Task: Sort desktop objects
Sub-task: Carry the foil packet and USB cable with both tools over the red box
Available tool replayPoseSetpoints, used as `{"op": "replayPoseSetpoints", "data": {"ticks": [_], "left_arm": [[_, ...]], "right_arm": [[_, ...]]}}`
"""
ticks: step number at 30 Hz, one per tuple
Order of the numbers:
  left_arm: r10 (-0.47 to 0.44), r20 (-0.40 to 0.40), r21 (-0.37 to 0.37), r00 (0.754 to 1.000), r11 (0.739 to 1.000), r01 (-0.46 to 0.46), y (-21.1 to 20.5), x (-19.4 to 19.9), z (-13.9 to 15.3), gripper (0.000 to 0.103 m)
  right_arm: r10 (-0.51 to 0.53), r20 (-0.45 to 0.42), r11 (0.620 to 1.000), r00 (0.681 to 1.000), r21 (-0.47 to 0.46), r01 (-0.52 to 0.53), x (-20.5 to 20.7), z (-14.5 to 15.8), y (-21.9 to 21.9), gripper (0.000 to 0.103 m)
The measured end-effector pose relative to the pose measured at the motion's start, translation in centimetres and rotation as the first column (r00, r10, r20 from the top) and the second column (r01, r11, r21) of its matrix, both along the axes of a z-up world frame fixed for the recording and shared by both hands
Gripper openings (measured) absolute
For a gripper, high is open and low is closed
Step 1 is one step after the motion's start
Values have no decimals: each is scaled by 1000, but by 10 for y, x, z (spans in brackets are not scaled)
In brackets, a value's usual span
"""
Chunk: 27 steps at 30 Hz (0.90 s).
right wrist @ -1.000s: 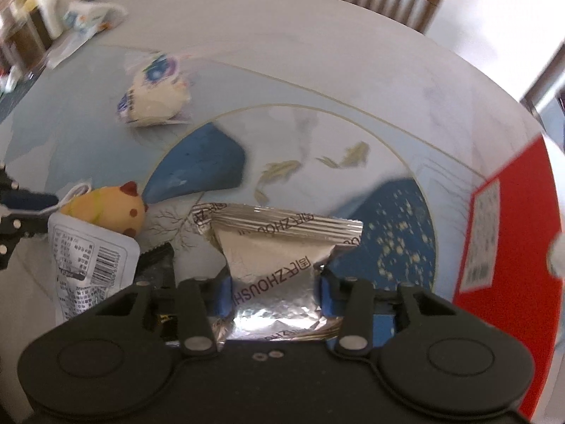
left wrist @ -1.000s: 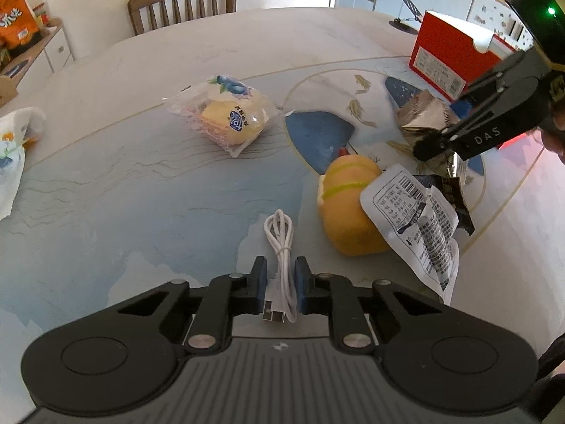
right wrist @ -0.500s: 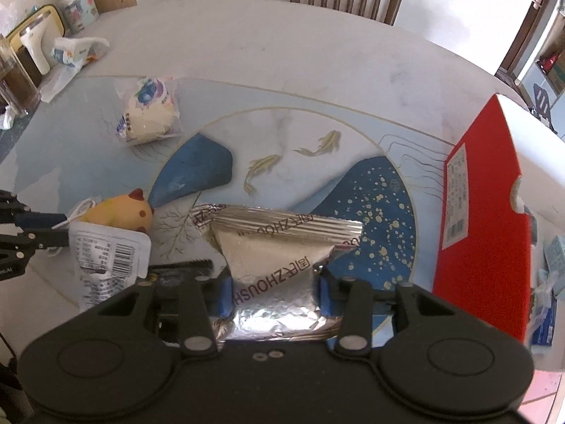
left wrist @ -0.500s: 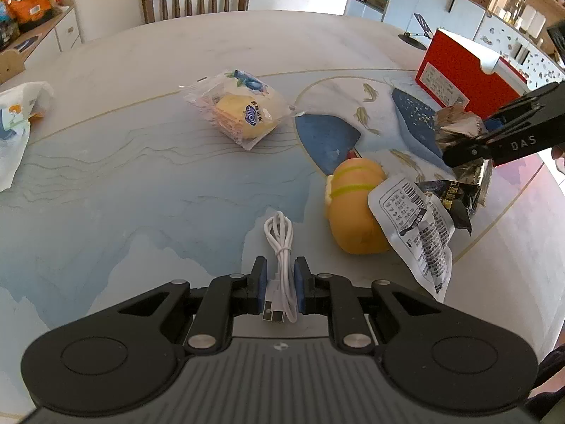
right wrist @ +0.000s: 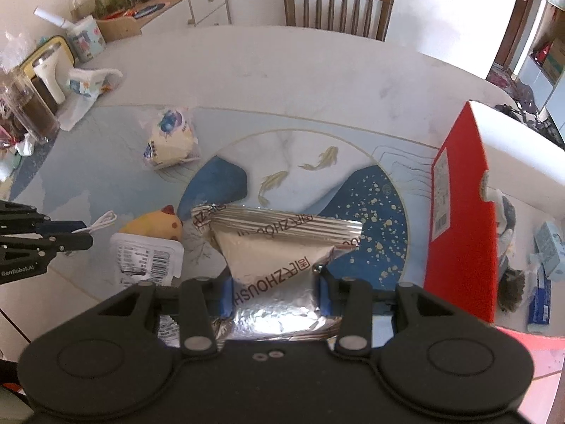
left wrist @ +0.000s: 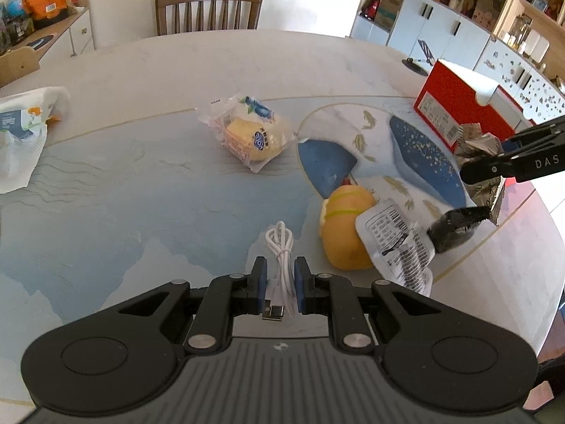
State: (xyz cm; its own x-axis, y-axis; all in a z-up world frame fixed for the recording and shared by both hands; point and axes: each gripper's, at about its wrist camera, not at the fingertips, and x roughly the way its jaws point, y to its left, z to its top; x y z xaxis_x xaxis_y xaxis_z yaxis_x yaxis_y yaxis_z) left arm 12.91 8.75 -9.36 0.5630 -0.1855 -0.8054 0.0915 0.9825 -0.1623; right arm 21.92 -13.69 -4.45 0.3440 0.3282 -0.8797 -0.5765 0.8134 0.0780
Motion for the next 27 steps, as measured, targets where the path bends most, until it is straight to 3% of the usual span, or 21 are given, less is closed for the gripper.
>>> {"op": "replayPoseSetpoints", "data": {"ticks": [27], "left_arm": [[-63,73,-45,995,997,66,-31,-6,42,15]], "right_arm": [[-89,23,993,996,86,87,-16,37,-52,41]]}}
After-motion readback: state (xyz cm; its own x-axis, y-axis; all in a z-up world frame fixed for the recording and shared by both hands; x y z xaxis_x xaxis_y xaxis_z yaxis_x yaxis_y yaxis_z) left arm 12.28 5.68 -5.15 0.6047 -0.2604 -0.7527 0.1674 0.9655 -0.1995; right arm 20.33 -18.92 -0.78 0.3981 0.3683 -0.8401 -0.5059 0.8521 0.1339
